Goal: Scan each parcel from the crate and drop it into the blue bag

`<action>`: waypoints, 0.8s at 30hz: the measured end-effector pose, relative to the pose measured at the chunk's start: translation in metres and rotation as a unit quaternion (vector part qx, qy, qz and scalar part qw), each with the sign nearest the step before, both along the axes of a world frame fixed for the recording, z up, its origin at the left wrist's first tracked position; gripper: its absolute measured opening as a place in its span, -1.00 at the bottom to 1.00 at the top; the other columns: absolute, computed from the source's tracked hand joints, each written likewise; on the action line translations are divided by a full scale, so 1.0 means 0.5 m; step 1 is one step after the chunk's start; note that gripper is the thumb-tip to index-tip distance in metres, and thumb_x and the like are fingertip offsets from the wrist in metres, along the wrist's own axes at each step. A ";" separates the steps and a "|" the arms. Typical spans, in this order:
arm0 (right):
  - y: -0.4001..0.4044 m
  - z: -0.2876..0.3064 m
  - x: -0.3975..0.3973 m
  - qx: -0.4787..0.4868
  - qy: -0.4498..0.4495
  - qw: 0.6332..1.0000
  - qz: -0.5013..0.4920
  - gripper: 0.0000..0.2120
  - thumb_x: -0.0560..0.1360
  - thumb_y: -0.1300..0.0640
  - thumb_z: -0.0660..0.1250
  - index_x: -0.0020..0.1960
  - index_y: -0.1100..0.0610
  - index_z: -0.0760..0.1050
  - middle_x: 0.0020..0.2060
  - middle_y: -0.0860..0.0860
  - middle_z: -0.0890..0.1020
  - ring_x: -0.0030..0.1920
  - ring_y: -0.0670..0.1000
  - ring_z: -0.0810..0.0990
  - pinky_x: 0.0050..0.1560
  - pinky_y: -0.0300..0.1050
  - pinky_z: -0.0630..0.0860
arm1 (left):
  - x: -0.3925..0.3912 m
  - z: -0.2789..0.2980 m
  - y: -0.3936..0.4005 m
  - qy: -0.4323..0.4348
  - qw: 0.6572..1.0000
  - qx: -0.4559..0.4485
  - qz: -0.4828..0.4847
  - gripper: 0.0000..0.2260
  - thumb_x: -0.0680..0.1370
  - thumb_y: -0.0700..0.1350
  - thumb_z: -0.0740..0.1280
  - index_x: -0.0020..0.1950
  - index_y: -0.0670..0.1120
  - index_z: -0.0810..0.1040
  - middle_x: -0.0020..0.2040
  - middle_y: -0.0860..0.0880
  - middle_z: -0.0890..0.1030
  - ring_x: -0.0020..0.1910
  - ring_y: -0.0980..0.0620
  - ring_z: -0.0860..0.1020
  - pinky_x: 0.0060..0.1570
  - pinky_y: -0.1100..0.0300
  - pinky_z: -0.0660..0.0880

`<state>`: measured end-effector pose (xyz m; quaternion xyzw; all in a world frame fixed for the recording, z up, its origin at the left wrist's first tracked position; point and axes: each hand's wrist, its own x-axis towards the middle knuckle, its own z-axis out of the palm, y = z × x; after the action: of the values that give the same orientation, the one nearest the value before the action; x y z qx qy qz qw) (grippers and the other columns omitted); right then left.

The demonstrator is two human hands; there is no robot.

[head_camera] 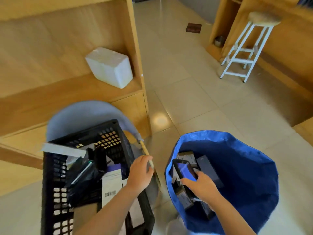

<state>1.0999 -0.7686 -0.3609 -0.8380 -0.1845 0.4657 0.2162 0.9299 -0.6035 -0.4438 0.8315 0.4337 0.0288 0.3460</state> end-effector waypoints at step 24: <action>0.225 -0.003 -0.467 -0.014 -0.014 0.997 0.071 -0.58 0.46 -0.16 0.44 0.15 0.06 0.42 -0.05 -0.06 0.58 -0.13 -0.11 0.56 -0.28 -0.24 0.44 | -0.530 -0.106 0.228 0.150 0.982 -0.100 0.049 -0.28 0.56 -0.01 0.38 0.59 -0.10 0.07 0.54 -0.10 0.17 0.50 -0.13 0.24 0.42 0.01 0.31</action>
<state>0.8663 -0.6559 -0.3626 -0.8321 -0.2396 0.4709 0.1685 0.6649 -0.4897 -0.4968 0.7654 0.5213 -0.1226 0.3570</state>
